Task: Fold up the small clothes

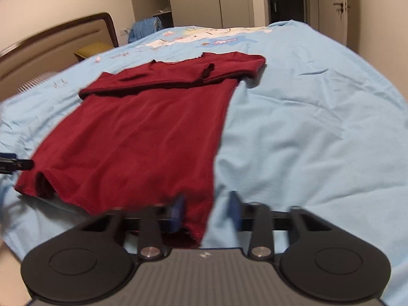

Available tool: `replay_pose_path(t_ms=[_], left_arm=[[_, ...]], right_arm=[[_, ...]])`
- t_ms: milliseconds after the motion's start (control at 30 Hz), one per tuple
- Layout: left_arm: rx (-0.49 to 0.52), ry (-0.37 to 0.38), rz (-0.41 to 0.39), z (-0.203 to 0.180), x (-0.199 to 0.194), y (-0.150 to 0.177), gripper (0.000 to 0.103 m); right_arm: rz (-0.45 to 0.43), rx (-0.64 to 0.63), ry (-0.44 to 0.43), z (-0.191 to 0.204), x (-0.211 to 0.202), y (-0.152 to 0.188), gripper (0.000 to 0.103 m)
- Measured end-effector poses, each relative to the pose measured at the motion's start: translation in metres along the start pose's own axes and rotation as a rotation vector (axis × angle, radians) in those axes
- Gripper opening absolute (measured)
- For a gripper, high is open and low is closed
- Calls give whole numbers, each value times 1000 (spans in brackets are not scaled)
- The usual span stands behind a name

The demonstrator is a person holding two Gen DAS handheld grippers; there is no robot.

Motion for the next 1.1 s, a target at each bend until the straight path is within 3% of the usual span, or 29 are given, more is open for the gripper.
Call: replay_pose_path(t_ms=[67, 233, 267, 333, 433, 567, 867, 1100], left_arm=[[-3, -2, -1, 0, -3, 1, 102], [4, -13, -18, 0, -12, 0, 102], [12, -16, -23, 0, -15, 0, 102], [31, -20, -30, -2, -19, 2, 102], [61, -13, -27, -8, -21, 5, 102], [82, -1, -34, -17, -26, 9, 102], [126, 74, -75, -42, -38, 8, 102], [155, 129, -86, -62, -37, 6, 102]], right_arm=[[-10, 2, -12, -4, -7, 0, 10], [-36, -98, 32, 2, -19, -3, 6], [-45, -102, 58, 1, -21, -4, 0], [-62, -95, 139, -7, -23, -7, 0], [-58, -20, 116, -30, -24, -8, 0], [-55, -82, 71, -24, -29, -5, 1], [-66, -382, -56, 34, -46, 15, 45], [-64, -635, -68, 79, -30, 35, 49]])
Point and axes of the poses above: each gripper's, at about its wrist camera, not at the fingertips, and x roughly the way its jaws point, z to its left, y to its underside, the point moved 1 cm from there along x, roughly the way its jaws point, and after that the axes turned 3 degrees about x, right-handed, at the moved point
